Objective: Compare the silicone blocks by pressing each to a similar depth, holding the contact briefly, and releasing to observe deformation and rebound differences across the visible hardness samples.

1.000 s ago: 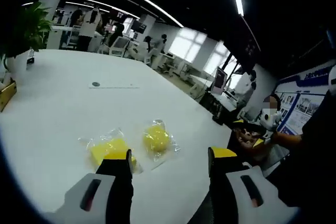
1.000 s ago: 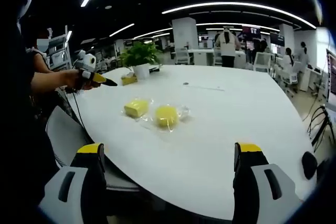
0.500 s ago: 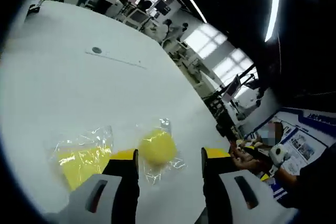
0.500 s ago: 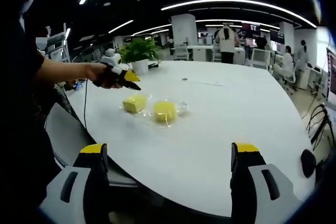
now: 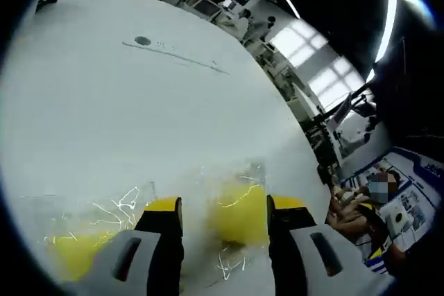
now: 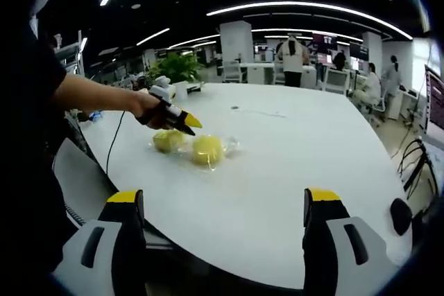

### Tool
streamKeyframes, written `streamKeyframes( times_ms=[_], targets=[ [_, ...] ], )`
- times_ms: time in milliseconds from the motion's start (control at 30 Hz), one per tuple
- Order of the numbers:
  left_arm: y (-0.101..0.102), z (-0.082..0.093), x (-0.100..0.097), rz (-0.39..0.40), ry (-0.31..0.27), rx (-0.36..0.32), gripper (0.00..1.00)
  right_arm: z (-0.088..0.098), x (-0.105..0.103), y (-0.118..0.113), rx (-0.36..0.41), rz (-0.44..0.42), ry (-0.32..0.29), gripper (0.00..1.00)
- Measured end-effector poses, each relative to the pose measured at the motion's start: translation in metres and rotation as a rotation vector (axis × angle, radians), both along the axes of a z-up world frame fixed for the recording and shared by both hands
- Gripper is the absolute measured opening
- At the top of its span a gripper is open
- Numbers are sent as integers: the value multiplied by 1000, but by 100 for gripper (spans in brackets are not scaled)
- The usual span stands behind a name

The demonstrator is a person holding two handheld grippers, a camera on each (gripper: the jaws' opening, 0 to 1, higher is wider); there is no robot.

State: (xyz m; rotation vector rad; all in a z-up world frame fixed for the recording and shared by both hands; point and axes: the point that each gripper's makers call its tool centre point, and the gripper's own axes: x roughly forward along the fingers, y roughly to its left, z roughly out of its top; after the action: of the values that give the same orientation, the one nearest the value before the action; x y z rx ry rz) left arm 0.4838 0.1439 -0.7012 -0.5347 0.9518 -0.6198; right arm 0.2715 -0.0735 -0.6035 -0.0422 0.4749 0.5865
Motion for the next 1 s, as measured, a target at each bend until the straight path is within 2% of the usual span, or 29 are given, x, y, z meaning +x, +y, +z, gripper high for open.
streamKeyframes(
  times_ms=[33,133,300,433,500,600,767,1000],
  targets=[
    [-8,1,2,-11,17,-47,46,0,1,0,-8,-1,-6,87],
    [-12,-10,7,31,94,-74,48,-2,3,-1,-6,0,-5,87],
    [-21,-12,14,116,184,-168,37,-3,5,-5,11,-15,2,85],
    [-25,-22,9,97,223,-156,30,-5,5,-11,19,-29,14,83],
    [-25,-27,5,74,244,-144,22,-6,5,-12,9,-33,18,82],
    [-24,-29,5,61,227,-122,16,-9,5,-13,17,-37,26,83],
    [-24,-29,7,71,222,-132,11,-12,3,-10,17,-29,32,80],
    [-27,-29,9,64,171,-143,2,-21,-3,-1,30,-20,53,78]
  ],
)
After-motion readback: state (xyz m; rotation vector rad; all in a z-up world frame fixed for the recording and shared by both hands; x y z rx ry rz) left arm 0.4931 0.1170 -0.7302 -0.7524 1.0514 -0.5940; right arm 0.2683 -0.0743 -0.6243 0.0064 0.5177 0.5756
